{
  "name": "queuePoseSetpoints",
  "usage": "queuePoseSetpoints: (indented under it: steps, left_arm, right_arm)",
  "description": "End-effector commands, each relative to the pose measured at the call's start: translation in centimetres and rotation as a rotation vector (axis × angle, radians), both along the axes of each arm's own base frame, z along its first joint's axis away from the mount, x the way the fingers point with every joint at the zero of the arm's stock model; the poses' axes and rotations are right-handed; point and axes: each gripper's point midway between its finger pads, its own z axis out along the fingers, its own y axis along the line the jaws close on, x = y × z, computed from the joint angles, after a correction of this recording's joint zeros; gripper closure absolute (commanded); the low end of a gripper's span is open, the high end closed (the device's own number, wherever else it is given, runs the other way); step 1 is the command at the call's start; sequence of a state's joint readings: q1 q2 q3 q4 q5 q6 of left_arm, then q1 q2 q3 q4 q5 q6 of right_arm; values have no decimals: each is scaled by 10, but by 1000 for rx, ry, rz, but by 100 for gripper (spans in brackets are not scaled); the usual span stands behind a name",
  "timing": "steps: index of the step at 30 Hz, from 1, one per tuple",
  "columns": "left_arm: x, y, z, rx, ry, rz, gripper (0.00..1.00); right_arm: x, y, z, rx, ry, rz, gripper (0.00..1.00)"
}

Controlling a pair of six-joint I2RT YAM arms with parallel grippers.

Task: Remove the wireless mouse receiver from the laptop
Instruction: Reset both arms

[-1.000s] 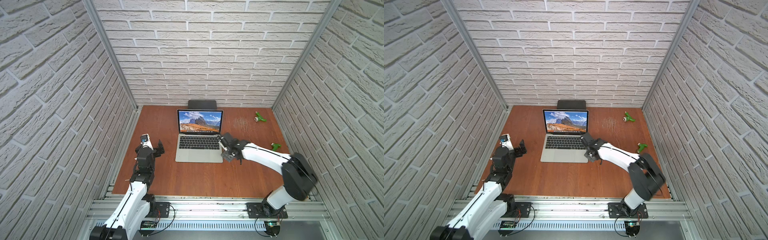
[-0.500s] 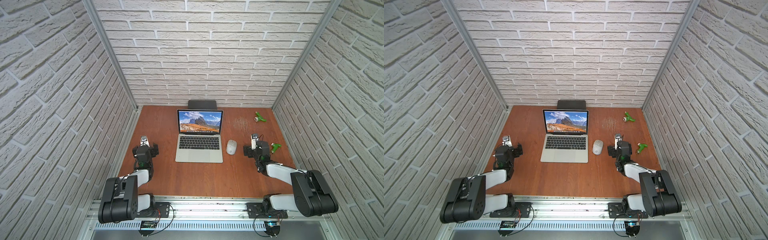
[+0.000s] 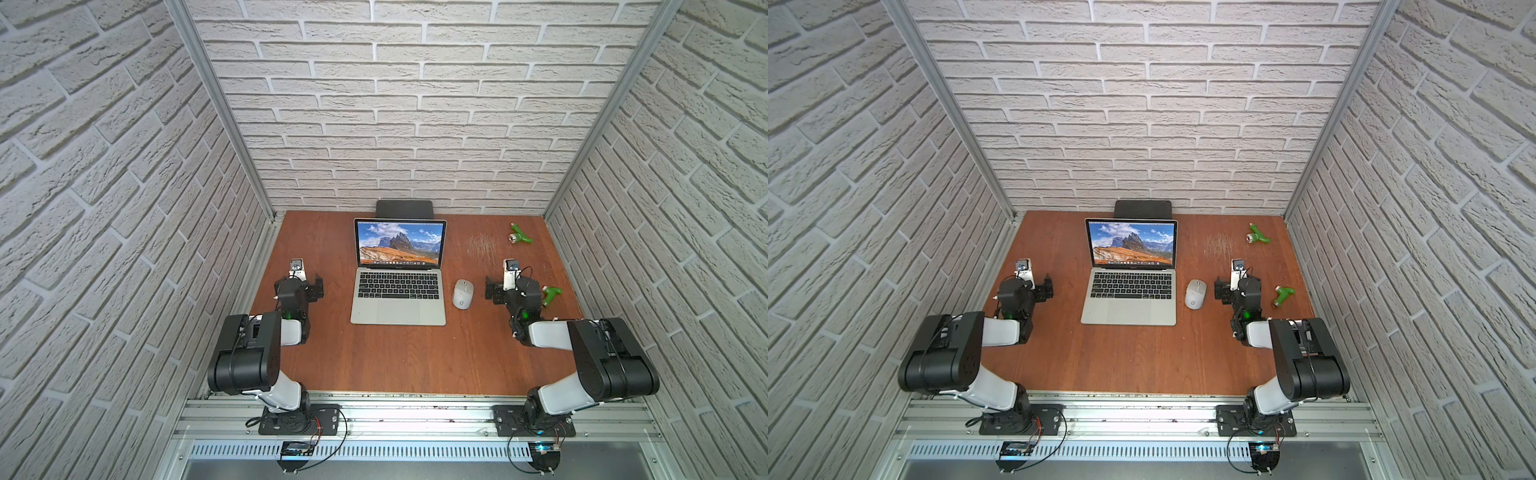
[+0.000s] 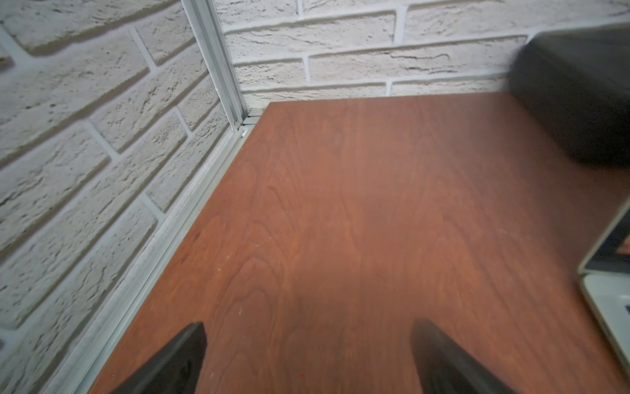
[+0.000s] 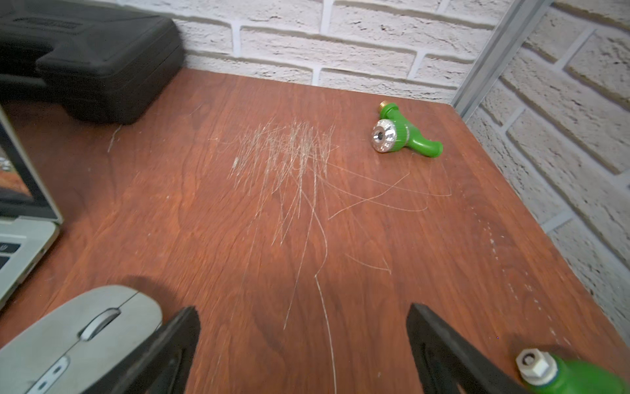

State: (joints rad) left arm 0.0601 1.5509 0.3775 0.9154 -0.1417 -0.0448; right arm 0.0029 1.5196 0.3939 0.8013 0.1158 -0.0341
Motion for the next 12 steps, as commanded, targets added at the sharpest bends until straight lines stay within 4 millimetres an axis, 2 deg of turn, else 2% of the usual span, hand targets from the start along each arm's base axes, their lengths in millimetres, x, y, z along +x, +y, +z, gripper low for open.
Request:
queuePoseSetpoints:
  steps: [1,12]
  left_arm:
    - [-3,1,-5,11,27,9,1]
    - [-3,1,-6,10,29,8,2]
  right_arm:
    - [4,2,9,27,-34,6,1]
    - [4,3,9,27,-34,7,1]
